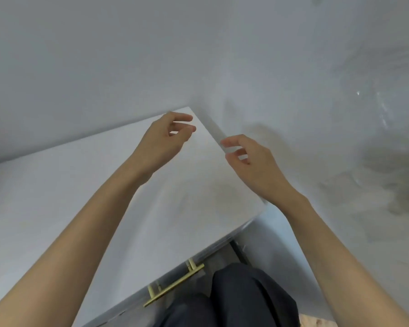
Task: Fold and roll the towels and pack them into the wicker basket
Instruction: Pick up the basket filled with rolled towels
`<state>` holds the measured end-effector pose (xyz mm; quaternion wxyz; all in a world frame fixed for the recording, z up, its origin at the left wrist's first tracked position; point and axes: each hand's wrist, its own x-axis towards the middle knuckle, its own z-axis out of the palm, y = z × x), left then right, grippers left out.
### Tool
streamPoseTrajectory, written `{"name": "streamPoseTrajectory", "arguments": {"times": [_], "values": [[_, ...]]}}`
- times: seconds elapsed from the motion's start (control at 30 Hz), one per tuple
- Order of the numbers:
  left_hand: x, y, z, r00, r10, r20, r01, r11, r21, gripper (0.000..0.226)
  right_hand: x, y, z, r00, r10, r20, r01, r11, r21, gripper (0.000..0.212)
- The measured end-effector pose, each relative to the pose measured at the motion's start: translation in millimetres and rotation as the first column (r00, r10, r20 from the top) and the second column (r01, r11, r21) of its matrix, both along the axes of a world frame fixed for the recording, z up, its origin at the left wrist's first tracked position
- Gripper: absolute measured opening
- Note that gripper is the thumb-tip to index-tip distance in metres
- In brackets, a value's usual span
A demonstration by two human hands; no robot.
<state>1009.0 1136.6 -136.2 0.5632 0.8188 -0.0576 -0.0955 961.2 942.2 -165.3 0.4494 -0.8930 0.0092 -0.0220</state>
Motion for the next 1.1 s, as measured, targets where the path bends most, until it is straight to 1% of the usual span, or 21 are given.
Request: {"name": "streamPoseTrajectory", "arguments": {"times": [0.13, 0.3, 0.4, 0.5, 0.6, 0.7, 0.83, 0.97, 1.1], "values": [[-7.4, 15.9, 37.9, 0.992, 0.004, -0.124, 0.0, 1.0, 0.028, 0.023, 4.4, 13.5, 48.7, 0.991, 0.052, -0.123, -0.053, 0.999, -0.003, 0.024], [-39.1, 34.3, 126.5, 0.966, 0.018, -0.258, -0.005, 0.999, 0.052, 0.02, -19.3, 28.7, 157.3, 0.972, 0.081, -0.219, -0.081, 0.997, 0.01, 0.026], [-61.5, 41.4, 185.3, 0.954, 0.02, -0.299, 0.0, 0.998, 0.065, 0.02, -39.0, 35.7, 226.5, 0.963, 0.091, -0.253, -0.095, 0.995, -0.006, 0.028], [-80.0, 49.0, 242.4, 0.955, 0.002, -0.297, 0.02, 0.997, 0.073, 0.019, -59.8, 41.5, 289.3, 0.955, 0.078, -0.287, -0.082, 0.997, 0.0, 0.027], [-94.4, 53.8, 289.7, 0.961, -0.049, -0.272, 0.074, 0.994, 0.083, 0.018, -82.4, 45.9, 335.7, 0.959, 0.019, -0.283, -0.016, 1.0, 0.012, 0.025], [-101.5, 51.4, 312.0, 0.961, -0.105, -0.255, 0.13, 0.988, 0.082, 0.018, -102.2, 45.4, 354.9, 0.958, -0.003, -0.287, 0.008, 1.0, 0.018, 0.024], [-116.0, 38.4, 346.9, 0.941, -0.231, -0.247, 0.256, 0.964, 0.073, 0.019, -143.8, 36.5, 381.6, 0.95, -0.092, -0.297, 0.093, 0.996, -0.012, 0.023], [-133.3, 12.6, 370.1, 0.918, -0.333, -0.217, 0.348, 0.937, 0.034, 0.016, -181.7, 19.8, 391.7, 0.942, -0.18, -0.284, 0.175, 0.984, -0.043, 0.023], [-157.3, -12.7, 382.2, 0.894, -0.398, -0.207, 0.408, 0.913, 0.009, 0.019, -213.2, -0.1, 398.2, 0.929, -0.23, -0.292, 0.22, 0.973, -0.065, 0.022]]}}
